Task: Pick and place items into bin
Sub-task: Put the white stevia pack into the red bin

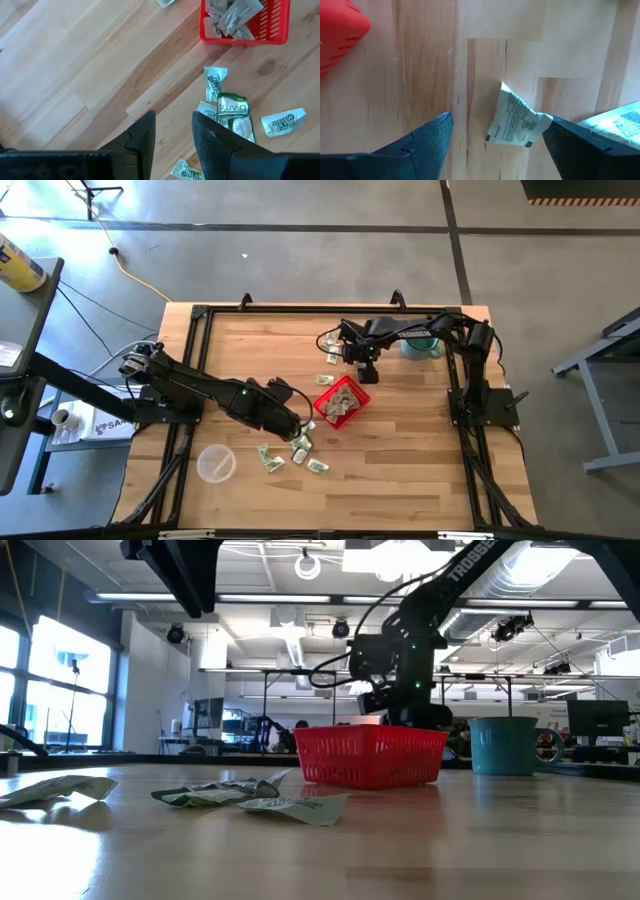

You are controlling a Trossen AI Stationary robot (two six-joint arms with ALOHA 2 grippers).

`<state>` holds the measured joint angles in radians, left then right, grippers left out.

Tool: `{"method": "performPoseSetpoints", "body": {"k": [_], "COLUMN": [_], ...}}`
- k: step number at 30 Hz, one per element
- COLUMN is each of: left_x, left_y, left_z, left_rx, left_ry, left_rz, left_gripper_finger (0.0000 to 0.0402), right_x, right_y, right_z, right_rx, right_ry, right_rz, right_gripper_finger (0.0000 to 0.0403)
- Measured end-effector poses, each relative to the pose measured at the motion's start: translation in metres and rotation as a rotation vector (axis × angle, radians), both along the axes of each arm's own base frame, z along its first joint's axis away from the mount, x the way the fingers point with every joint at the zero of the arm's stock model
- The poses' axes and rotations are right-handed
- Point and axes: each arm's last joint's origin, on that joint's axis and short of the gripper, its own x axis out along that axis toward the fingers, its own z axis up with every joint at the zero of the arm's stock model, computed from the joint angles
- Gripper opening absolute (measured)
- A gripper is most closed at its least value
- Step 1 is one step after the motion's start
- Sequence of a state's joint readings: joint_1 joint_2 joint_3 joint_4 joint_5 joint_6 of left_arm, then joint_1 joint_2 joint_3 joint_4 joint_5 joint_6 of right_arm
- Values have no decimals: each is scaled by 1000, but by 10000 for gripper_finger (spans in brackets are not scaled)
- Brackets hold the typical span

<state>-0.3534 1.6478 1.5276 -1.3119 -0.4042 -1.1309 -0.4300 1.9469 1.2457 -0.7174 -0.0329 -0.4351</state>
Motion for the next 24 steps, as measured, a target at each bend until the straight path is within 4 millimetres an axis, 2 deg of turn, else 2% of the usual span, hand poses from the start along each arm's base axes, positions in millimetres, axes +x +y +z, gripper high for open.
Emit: {"method": "performPoseSetpoints", "body": {"k": [4, 7, 17, 19, 21, 24], "left_x": [0, 0, 0, 0, 0, 0], "left_y": [0, 0, 0, 0, 0, 0], "left_z": [0, 0, 0, 0, 0, 0], "left_rx": [6, 8, 9, 9, 9, 15], "left_ry": [8, 10, 11, 11, 11, 18], "left_rz": [-21, -26, -28, -28, -30, -50], "left_gripper_finger": [161, 161, 161, 161, 161, 161], "right_x": [-1, 0, 0, -1, -1, 3], "right_y": [-1, -3, -3, -3, -1, 6], "right_z": [0, 0, 1, 4, 11, 34], "right_rx": [11, 27, 23, 35, 47, 50], "right_ry": [-3, -14, -14, 19, 38, 9], "right_rz": [-44, -80, -191, -234, -264, -279], "right_gripper_finger": [272, 231, 21, 10, 20, 22]}}
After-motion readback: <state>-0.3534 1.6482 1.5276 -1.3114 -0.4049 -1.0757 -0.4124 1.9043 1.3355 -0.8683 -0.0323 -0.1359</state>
